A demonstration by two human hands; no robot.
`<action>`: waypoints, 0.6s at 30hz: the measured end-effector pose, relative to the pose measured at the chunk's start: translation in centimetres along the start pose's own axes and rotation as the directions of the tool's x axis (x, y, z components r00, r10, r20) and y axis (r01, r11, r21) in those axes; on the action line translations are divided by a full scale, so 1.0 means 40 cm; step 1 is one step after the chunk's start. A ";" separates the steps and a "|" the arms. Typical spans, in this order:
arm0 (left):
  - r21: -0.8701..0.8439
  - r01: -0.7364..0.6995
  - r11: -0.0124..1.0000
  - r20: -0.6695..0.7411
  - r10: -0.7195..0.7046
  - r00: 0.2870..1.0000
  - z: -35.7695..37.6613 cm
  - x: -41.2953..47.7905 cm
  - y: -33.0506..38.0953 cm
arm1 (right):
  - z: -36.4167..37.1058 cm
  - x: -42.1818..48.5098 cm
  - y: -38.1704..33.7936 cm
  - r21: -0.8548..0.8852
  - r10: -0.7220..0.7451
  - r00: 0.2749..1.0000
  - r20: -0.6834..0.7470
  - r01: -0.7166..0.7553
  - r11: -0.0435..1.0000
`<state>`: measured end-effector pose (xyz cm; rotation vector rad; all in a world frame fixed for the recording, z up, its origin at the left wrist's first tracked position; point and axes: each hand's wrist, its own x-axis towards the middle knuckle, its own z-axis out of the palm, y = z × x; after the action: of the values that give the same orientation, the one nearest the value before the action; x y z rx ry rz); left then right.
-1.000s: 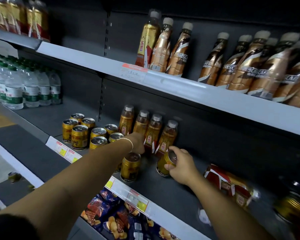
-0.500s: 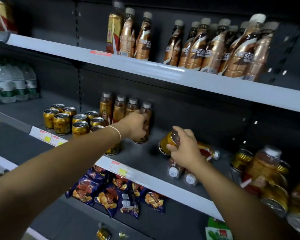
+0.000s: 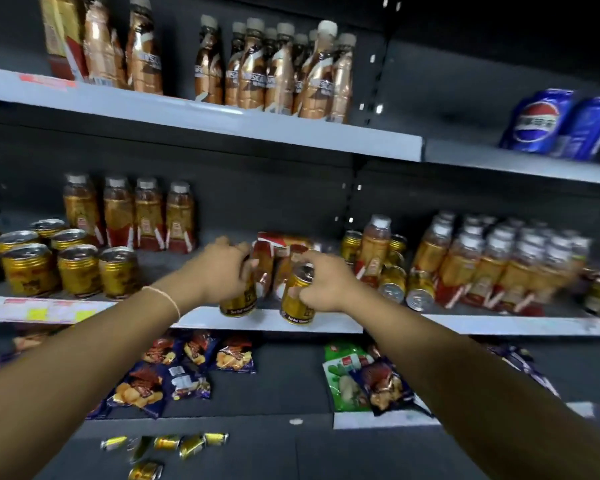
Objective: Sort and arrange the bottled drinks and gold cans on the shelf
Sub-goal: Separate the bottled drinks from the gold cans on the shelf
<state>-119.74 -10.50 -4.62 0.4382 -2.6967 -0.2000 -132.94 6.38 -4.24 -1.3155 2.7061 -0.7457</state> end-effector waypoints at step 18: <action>-0.020 -0.292 0.956 0.254 0.288 0.923 0.165 0.069 0.648 | -0.301 -0.415 0.476 0.018 0.337 0.935 0.113 -0.341 0.940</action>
<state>-131.93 13.45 -4.43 0.0110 -2.9748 -0.1551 -139.11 33.67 -4.73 -0.8174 2.7100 -0.6614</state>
